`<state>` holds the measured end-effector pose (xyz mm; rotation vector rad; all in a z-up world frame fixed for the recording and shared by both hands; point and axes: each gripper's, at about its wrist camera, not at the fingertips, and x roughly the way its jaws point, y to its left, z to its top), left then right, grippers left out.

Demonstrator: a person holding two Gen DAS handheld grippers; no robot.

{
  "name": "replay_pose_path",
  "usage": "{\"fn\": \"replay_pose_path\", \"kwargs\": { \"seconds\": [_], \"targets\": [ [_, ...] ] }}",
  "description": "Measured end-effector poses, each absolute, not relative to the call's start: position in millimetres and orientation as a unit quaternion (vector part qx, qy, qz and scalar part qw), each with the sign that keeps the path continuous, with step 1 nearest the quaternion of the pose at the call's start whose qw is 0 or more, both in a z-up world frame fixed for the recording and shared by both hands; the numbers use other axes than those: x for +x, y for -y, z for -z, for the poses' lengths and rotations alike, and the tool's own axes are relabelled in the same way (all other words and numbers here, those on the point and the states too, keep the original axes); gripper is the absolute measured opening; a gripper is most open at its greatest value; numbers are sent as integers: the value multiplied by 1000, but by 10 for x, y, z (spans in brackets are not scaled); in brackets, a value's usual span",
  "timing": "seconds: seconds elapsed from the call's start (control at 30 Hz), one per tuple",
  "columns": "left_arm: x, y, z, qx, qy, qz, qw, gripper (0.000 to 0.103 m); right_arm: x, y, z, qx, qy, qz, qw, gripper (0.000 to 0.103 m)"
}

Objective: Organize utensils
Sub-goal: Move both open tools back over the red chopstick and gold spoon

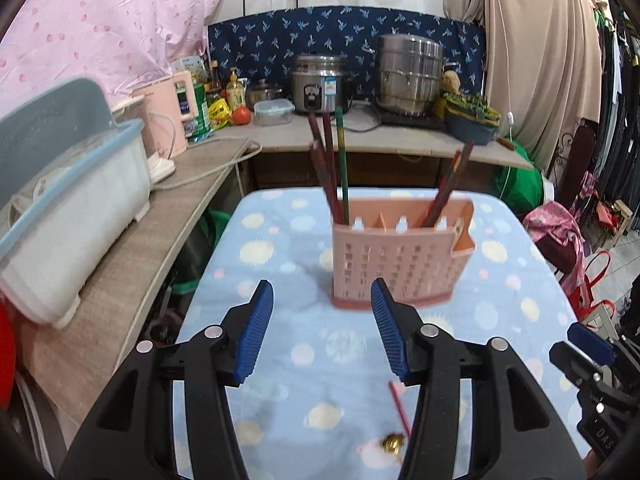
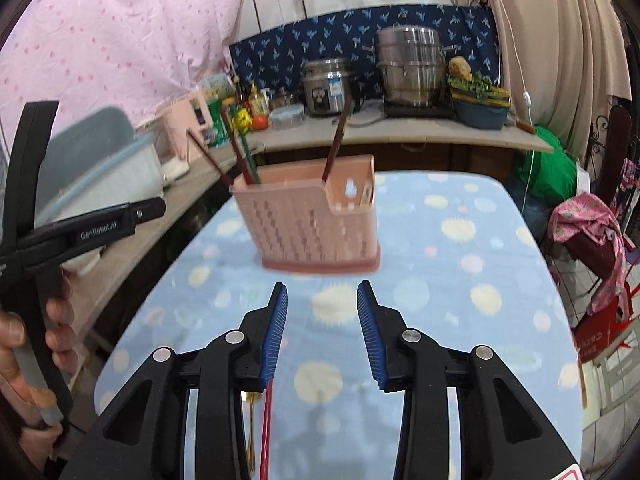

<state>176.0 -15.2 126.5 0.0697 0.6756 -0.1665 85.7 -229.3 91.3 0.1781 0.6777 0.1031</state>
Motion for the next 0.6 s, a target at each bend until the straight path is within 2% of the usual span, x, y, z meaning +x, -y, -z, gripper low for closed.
{"fn": "replay_pose_path", "kwargs": {
  "seconds": [0.6],
  "targets": [
    [1039, 34, -437, 57, -409, 78, 907, 48, 60, 1880, -16, 67, -428, -65, 899, 36]
  ]
}}
